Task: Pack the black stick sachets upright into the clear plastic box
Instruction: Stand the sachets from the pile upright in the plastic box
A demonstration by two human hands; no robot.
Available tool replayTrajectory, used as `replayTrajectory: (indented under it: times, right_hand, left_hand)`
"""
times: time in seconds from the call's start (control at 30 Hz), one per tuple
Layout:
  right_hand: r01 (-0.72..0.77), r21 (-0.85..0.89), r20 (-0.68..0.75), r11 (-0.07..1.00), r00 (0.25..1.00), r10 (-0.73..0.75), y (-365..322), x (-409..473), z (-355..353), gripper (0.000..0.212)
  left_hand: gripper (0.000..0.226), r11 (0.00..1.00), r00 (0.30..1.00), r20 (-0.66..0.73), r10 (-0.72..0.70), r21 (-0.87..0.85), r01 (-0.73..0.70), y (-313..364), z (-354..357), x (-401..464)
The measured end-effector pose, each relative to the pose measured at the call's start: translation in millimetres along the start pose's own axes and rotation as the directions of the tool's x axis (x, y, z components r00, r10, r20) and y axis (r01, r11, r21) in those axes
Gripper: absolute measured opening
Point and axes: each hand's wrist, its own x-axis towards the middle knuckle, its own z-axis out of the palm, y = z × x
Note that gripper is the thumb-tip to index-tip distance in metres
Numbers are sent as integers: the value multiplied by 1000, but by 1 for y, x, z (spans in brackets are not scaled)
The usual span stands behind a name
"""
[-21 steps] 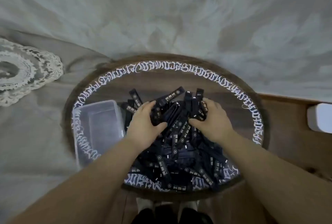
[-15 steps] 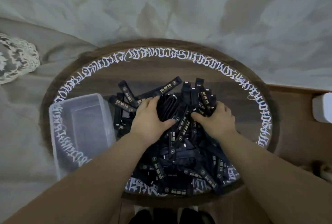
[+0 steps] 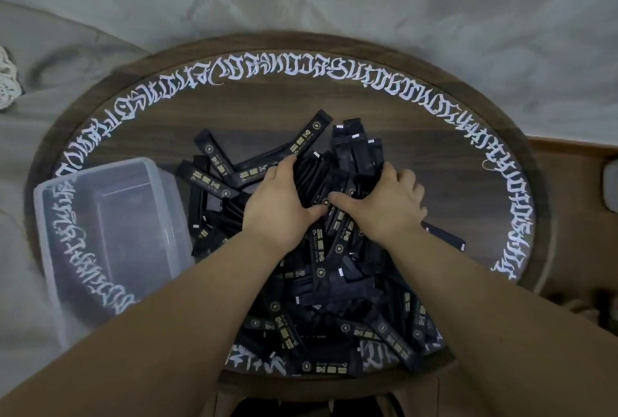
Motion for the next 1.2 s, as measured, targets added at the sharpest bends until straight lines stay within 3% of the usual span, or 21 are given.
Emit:
replayTrajectory:
  times: [0.2,0.33,0.47,0.6,0.93,1.2]
  right_hand:
    - [101,250,-41,963,995,-93,2,4,6,102]
    - [132,418,6,899,989,-149,0,9,3,100]
    - [169,523,50,835,972,-228,-7,11,-7,57]
    - [246,545,79,802,937,-341,-11,11,-20,28]
    - [483,410,-10,774,851,-526,-52,-21,-68,28]
    - [602,372,19,707,756,-654,-123,-69,-68,29]
  left_hand:
    - [86,998,999,-34,7,-55,-9,1,4,3]
    - [85,974,1000,0,-20,-224,20,1,4,6]
    - [67,924,999,26,-45,-379,52,5,-1,9]
    - [46,883,999,21,-30,-468,37,9,-13,9]
    - [37,829,995,-99,20,-555,-72,24,-74,-16]
    - [36,782,960,-260,-105,-617,-82,-8,-135,-55]
